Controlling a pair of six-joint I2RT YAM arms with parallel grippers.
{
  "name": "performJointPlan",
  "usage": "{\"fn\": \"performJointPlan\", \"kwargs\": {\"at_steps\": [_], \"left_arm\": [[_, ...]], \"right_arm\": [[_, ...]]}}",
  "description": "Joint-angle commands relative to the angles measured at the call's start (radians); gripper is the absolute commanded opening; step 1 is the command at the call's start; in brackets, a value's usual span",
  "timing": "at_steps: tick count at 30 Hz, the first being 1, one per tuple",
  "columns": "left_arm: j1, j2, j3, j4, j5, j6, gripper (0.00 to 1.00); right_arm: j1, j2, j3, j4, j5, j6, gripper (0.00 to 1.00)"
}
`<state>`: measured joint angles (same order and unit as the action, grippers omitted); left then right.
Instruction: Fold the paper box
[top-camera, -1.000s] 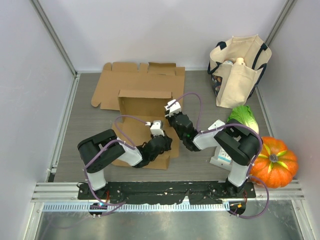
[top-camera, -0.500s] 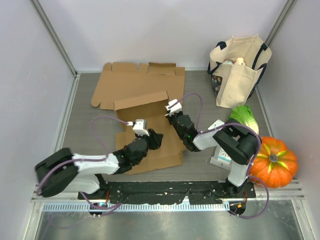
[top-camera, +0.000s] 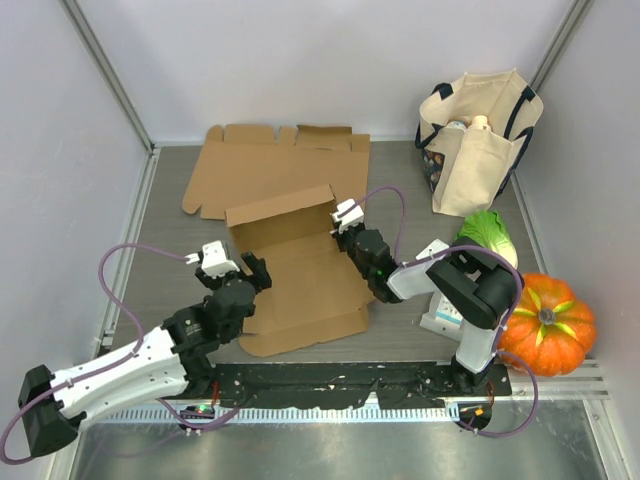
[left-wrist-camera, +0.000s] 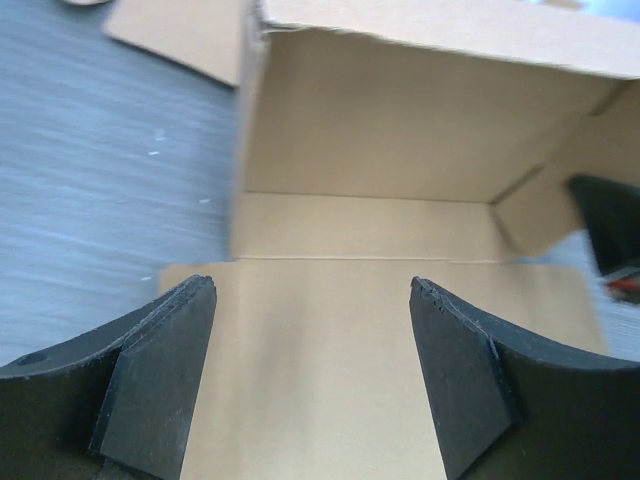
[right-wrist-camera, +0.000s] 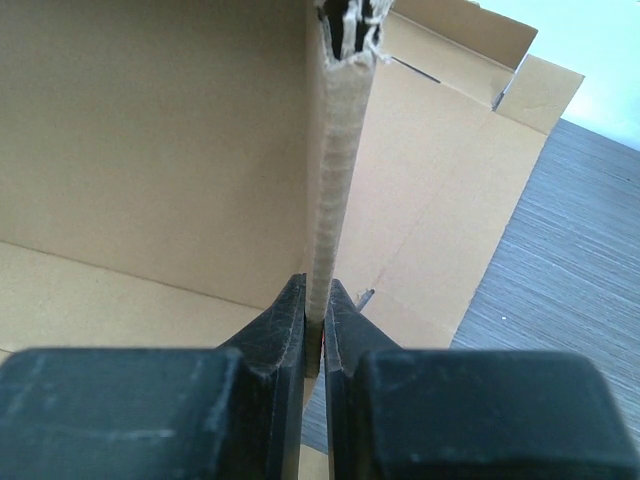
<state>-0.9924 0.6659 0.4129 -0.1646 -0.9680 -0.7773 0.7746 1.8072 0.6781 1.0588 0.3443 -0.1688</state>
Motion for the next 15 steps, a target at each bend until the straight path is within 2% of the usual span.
{"fn": "performJointPlan", "kwargs": {"at_steps": [1, 7, 9, 15], "left_arm": [[0.076, 0.057, 0.063, -0.237, -0.092, -0.091, 0.83], [0.260, 0.147, 0.044, 0.055, 0.057, 0.067, 0.80], [0.308, 0.217, 0.053, 0.137, 0.086, 0.096, 0.74], [0.321, 0.388, 0.086, 0.333, 0.075, 0.239, 0.59]], "right_arm": [[-0.008, -0.025, -0.009, -0.028, -0.037, -0.008, 0.06], [-0.020, -0.040, -0.012, -0.054, -0.074, 0.005, 0.08], [-0.021, -0.040, -0.008, -0.065, -0.080, 0.008, 0.08], [-0.021, -0.029, 0.009, -0.080, -0.088, 0.028, 0.11]]}}
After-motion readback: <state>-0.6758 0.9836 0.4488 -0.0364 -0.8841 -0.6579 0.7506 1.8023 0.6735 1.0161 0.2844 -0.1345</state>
